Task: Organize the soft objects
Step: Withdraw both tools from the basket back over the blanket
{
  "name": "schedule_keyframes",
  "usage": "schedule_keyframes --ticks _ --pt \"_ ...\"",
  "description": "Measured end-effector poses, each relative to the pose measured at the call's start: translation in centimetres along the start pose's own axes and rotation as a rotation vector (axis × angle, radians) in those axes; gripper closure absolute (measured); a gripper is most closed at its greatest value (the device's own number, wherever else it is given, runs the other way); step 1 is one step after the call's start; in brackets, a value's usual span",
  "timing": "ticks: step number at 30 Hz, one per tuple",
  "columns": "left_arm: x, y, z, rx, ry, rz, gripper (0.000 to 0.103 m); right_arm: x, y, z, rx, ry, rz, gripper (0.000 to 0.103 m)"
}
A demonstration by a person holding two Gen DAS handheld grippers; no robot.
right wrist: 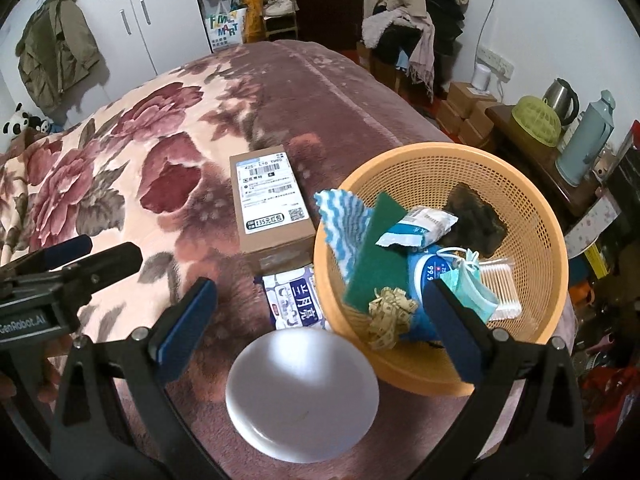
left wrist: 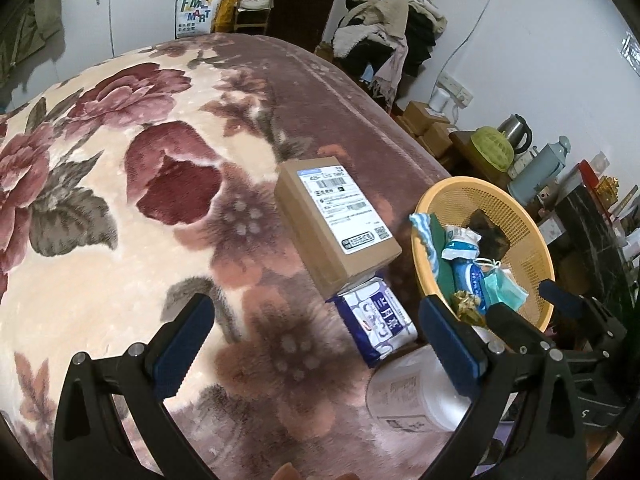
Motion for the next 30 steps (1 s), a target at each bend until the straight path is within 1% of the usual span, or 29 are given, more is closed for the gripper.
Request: schedule_keyframes --ticks 4,12,16,18,22,27,30 --pt "-0.5 0.7 0.2 0.006 0.002 -0.014 0.001 -0.2 0.6 0.3 0.002 0.000 -0.002 0.000" --pt "-0.9 2.6 0.5 0.020 -0.022 -0.027 0.001 -0.6 1.9 0.8 0.009 0.004 -0.002 0.000" --pt "-1.4 3.6 0.6 0.049 -0.057 -0.049 0.001 -1.1 2.7 1.2 -0.002 0.015 -0.016 0.000" --pt "-1.5 4.2 1.0 0.044 -0.065 -0.048 0.001 -1.3 3.1 1.6 -0.012 0.019 -0.027 0.000" --pt "-1.6 5.5 1.9 0.018 -0.056 -0.036 0.002 -1.6 3.6 2.4 -0.018 0.018 -0.046 0.000" --pt "-2.3 7.2 3.7 0.004 -0.118 -0.061 0.002 -1.8 4.5 3.5 -0.015 0.019 -0.061 0.000" --pt "-2.6 7.9 4.6 -0.014 -0.117 -0.062 0.002 -2.1 5.1 4.4 -0.031 0.030 -0.071 0.000"
Point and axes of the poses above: each gripper's, at about its wrist camera, not at the fingertips, and x roughly the way its jaws point, z to its left, y to its underside, the point moved 10 cm from there along x, roughly the way its jaws point, and after that the axes turned 4 degrees about y, right-handed, at the moved point
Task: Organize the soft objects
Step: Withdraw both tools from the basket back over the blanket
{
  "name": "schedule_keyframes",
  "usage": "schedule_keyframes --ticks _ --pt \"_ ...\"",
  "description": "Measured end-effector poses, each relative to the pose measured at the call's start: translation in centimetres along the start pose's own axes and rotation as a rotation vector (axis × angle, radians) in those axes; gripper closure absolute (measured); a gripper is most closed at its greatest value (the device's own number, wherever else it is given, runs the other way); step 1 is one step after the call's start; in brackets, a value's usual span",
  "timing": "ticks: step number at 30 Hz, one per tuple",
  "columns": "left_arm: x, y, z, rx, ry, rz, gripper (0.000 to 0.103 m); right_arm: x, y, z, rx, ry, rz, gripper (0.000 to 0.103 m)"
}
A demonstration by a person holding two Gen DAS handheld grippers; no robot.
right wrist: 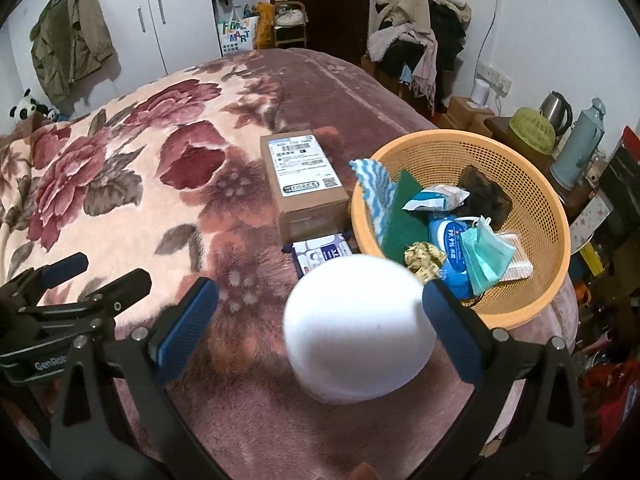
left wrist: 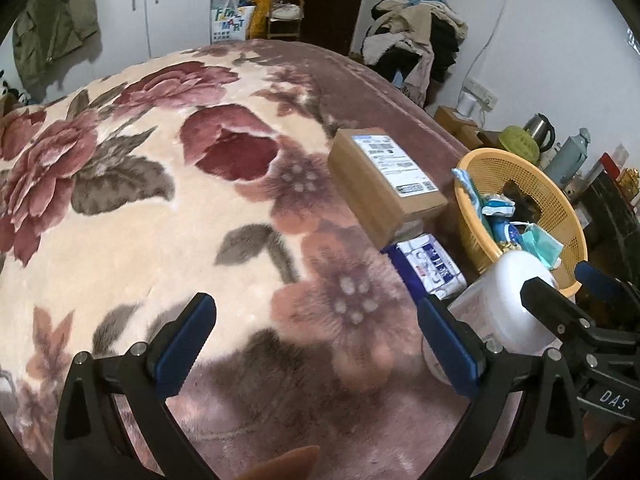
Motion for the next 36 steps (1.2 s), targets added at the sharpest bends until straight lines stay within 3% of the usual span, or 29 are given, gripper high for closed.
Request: schedule_keyframes --ticks 11,36 --pt "-1.2 3.1 3.4 -0.016 0.000 -0.007 0.002 -1.3 2.1 3.7 -0.020 -0.007 -0.030 0.000" --pt "-1.9 9.8 11.3 -0.109 -0.053 0.026 0.006 0.0 7.5 10.5 -0.059 -0.066 0.014 0.000"
Point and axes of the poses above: each gripper's, at about its wrist camera, not at the fingertips, and x roughly the way its jaws point, z to its left, y to its underside, the point moved 10 cm from there along x, roughly the way its jaws point, and after that the axes turned 4 degrees about y, right-handed, at the moved point
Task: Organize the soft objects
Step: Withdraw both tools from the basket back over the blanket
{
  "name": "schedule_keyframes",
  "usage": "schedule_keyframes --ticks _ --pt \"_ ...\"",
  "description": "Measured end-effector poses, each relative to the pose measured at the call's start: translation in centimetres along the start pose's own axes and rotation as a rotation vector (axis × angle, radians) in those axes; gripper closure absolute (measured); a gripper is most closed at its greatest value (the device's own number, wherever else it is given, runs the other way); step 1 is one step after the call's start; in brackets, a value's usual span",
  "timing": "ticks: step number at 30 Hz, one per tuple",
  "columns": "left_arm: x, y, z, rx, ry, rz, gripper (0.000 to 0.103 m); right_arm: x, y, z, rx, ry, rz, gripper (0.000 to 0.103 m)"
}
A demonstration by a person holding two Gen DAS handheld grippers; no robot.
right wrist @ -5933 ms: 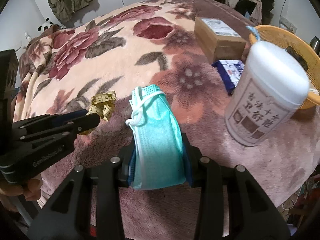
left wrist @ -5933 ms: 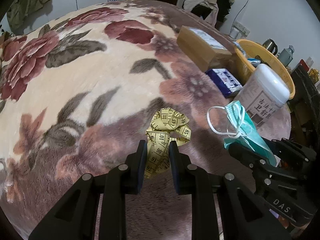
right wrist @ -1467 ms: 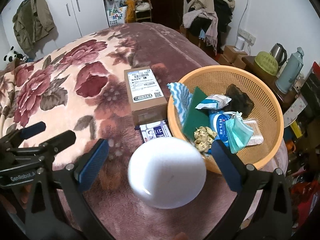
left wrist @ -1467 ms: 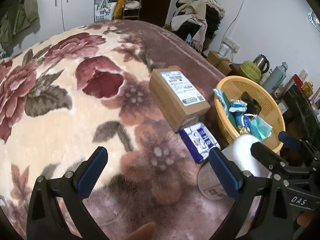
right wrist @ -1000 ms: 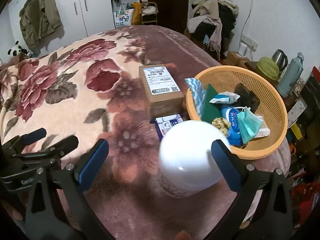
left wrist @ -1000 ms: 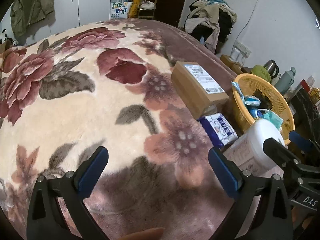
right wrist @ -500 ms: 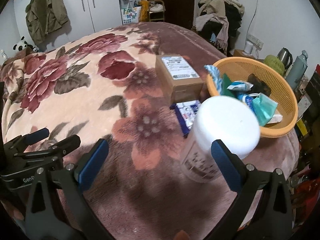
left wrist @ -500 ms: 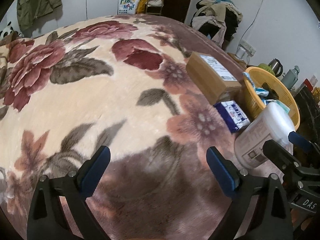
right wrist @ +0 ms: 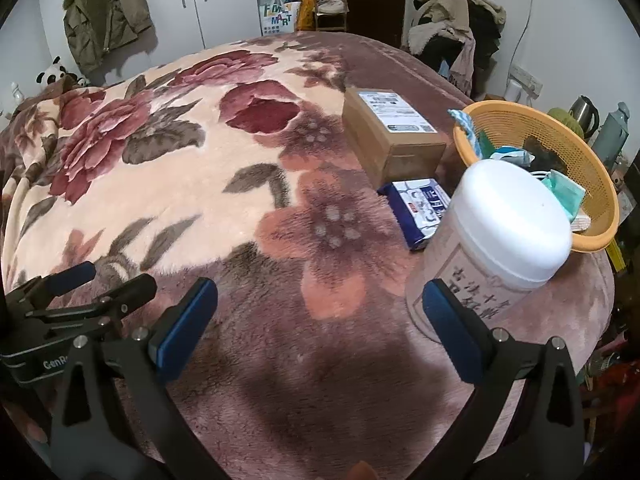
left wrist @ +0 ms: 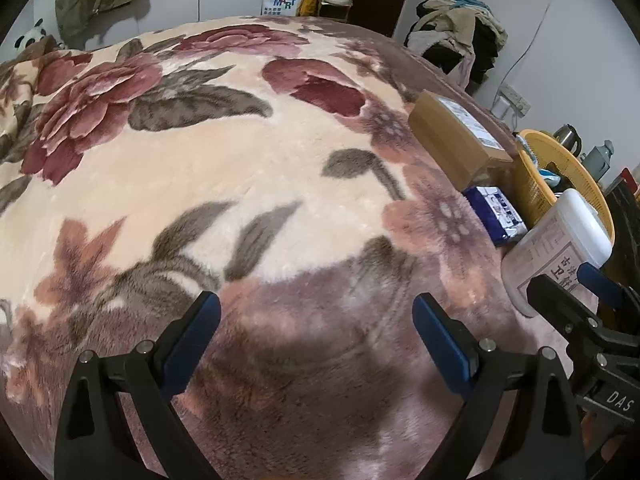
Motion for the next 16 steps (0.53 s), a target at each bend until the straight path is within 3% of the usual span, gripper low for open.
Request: schedule_keyframes --ticks 16 --pt "0.6 3.0 3.3 -0.041 -0.021 0.033 0.006 1.5 2.6 3.5 -0.037 -0.043 0.043 0.000"
Point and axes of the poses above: each gripper's, at about its wrist camera, not at the fingertips, and x roughly the way its jaws point, z to its left, y to its underside, the point moved 10 cm from there along x, roughly the way its jaws point, and after that the axes turned 4 degrees about y, right-handed, at the moved point
